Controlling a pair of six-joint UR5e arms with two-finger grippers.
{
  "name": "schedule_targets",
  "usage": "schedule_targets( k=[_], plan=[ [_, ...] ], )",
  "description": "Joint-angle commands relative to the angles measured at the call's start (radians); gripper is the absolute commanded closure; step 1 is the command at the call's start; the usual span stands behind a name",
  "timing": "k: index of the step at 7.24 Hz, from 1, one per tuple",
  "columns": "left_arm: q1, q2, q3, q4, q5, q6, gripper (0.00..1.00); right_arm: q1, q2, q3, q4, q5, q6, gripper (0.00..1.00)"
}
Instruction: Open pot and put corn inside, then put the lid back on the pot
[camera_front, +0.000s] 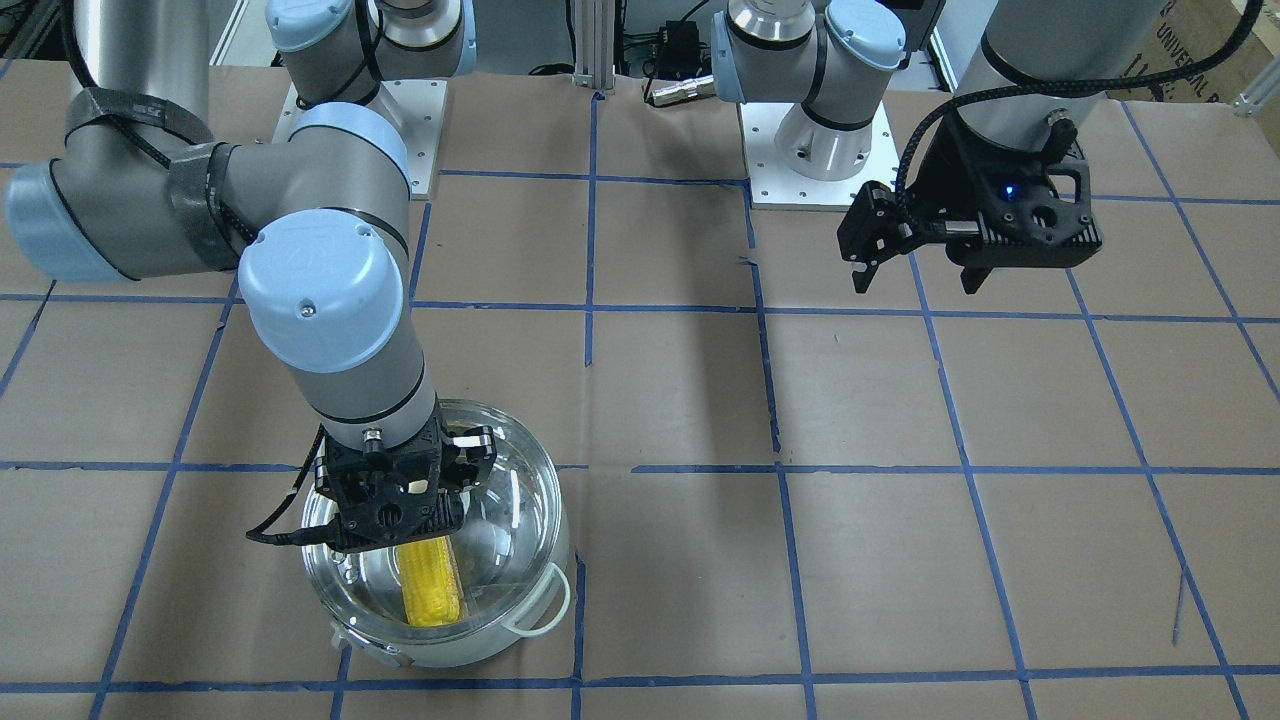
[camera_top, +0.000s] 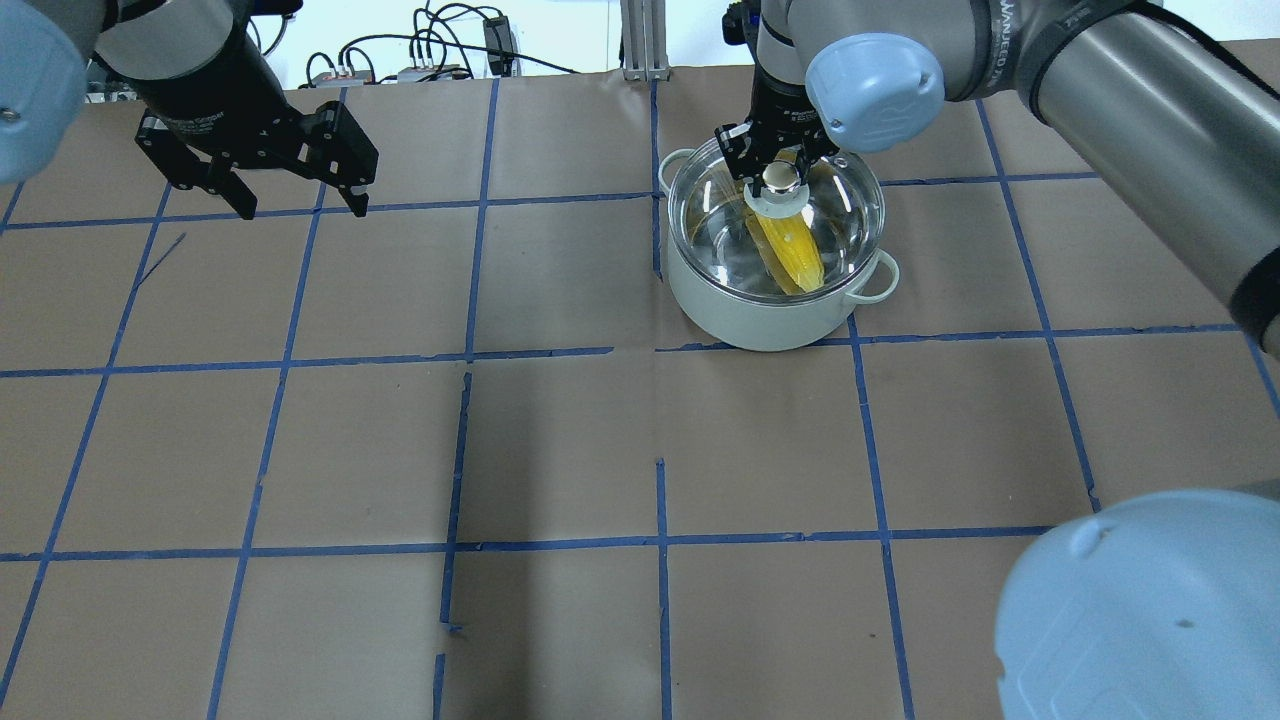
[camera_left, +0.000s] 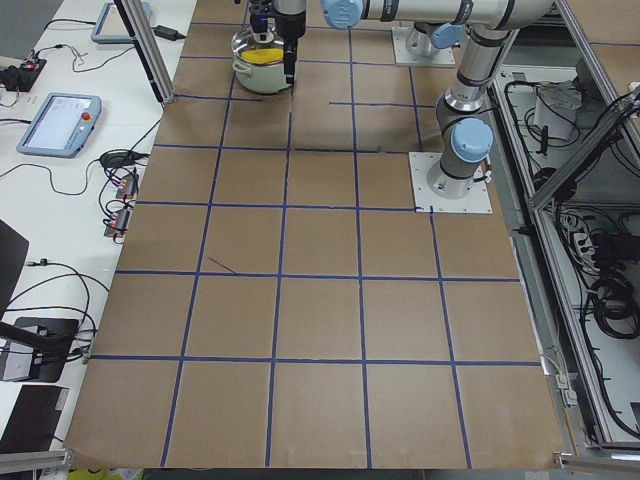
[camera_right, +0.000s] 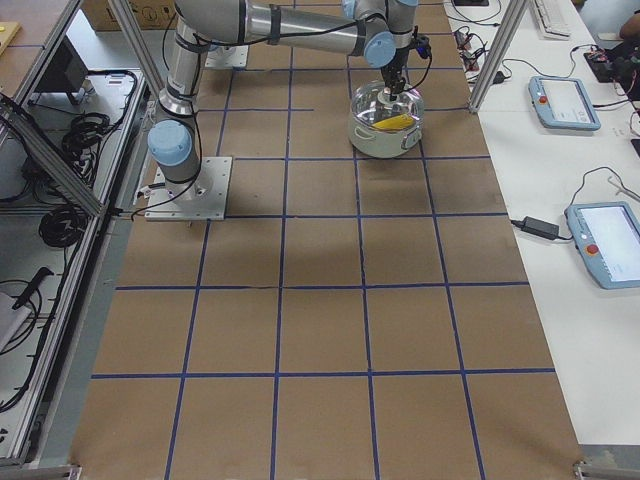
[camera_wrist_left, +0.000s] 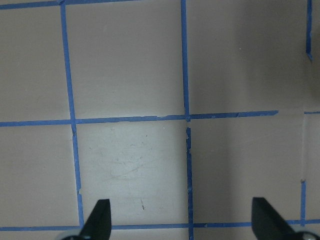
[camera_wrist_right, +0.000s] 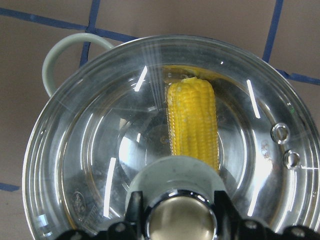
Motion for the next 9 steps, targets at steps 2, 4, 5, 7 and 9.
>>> schedule_targets(
  k=[2,4,5,7,9],
  plan=[
    [0.001,0.001,0.001,-0.006,0.002,-0.002,0.00,0.000,0.002,0.001,-0.003,0.005,0.001,0.66],
    [0.002,0.002,0.001,-0.006,0.003,-0.002,0.00,0.000,0.005,0.005,-0.041,0.000,0.004,0.20],
    [0.002,0.002,0.001,-0.006,0.002,-0.002,0.00,0.000,0.005,0.008,-0.046,-0.005,0.007,0.00],
    [0.004,0.002,0.001,-0.006,0.003,-0.002,0.00,0.000,0.002,0.010,-0.046,-0.006,0.006,0.00],
    [0.004,0.004,0.000,-0.006,0.003,0.000,0.00,-0.003,-0.039,0.020,-0.029,-0.008,0.015,0.00]
  ],
)
